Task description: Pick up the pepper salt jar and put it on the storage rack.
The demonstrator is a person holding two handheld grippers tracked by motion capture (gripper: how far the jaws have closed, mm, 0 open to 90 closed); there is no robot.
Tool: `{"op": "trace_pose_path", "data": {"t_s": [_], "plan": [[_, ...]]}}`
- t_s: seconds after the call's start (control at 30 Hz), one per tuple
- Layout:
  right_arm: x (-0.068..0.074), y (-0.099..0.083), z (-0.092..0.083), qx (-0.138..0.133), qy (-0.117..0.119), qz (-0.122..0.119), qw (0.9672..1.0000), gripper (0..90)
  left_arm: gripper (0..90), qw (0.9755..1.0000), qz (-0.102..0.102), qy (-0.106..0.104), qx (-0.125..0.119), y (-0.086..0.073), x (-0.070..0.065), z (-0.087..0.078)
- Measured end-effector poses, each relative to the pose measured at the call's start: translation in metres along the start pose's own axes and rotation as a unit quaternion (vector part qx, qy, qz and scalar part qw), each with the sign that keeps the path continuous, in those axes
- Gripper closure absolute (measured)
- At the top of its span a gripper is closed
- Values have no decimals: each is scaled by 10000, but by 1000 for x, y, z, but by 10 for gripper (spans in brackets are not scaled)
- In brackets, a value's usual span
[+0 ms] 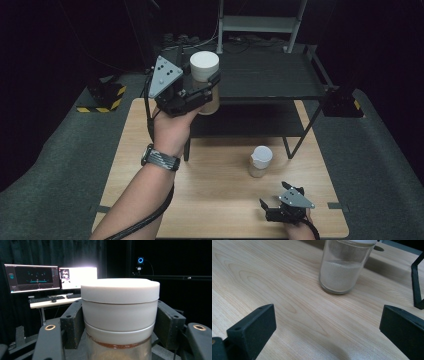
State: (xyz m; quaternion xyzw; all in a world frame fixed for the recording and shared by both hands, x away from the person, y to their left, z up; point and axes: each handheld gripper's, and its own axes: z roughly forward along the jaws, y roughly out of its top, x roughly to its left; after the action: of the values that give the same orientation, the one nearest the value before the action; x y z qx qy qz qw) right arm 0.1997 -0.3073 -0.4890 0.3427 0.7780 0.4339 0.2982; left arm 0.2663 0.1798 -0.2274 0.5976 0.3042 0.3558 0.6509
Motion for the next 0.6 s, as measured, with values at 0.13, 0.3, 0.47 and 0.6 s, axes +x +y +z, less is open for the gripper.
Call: {"op": "trace_pose_path", "data": {"t_s": [0.13, 0.3, 0.47, 0.6], "plan": [[0, 0, 0, -6, 5, 3, 10000, 0, 338, 10000, 41, 48, -18, 1, 0, 7], [-1, 0, 0, -8, 12, 18, 10000, 0, 338, 9999, 89, 131, -47, 2, -1, 18], [-1, 0, 0, -11, 14, 21, 10000, 0, 338, 9998, 97, 185, -78, 1, 1, 31], [-2, -1, -1, -12, 25, 24, 10000, 0, 338, 9997, 85, 244, -46, -2, 2, 43]]}}
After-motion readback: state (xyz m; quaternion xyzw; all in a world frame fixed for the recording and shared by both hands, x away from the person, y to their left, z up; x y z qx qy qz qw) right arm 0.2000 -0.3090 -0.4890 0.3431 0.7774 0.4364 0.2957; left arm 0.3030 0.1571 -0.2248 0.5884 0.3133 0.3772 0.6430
